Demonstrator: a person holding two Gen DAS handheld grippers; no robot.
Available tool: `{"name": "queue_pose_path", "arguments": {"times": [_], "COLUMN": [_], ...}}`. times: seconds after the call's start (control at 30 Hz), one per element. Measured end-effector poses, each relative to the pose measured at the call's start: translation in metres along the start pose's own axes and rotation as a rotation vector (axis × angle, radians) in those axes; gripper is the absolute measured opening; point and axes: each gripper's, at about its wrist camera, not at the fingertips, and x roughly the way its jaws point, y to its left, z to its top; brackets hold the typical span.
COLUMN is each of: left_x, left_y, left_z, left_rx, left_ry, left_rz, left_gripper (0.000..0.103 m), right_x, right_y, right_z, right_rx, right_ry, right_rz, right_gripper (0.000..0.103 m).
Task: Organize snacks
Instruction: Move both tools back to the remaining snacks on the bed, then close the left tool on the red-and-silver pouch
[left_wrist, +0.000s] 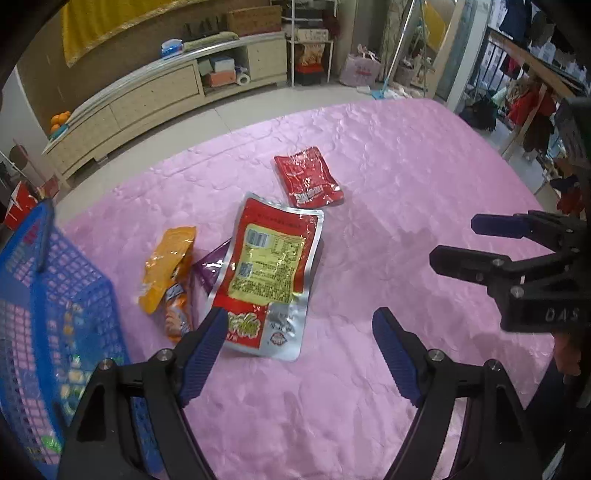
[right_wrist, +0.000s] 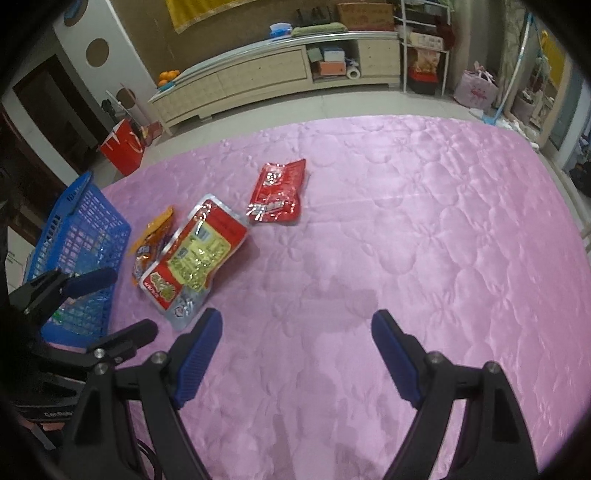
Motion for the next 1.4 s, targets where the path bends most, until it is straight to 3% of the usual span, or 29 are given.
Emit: {"name": "queue_pose_path", "arguments": {"times": [0.23, 0.4, 0.87, 1.1, 1.4], "left_x": [0.032, 0.048, 0.081, 0.073, 0.068], "left_y": [0.006, 0.008, 0.015, 0.028, 0.029], "left_z": [0.004, 0.009, 0.025, 0.027, 0.023], "left_rx": [0.073, 0.095, 0.124, 0.036, 0.008], "left_ry": [0.007, 0.021, 0.062, 0.084, 0.072], "left_rz": [0.063, 0.032, 0.055, -0.008, 0.063], "left_gripper": [0.079, 0.079, 0.079, 0.079, 0.079], "right_x": [0.026, 0.039, 0.049, 0.045, 0.042], "right_y": [0.004, 0.001, -0.010, -0.014, -0.008], "right_z": [0.009, 0.014, 0.012, 0.013, 0.013], "right_rx": [-0.040, -0.035, -0.005, 0.004, -0.020], "right_ry": [0.004, -0.007, 0.000, -0.003, -0.008], "right_rz": [0.003, 0.001, 0.009, 0.029, 0.036], "right_gripper": [0.086, 0.086, 0.086, 0.086, 0.086]}}
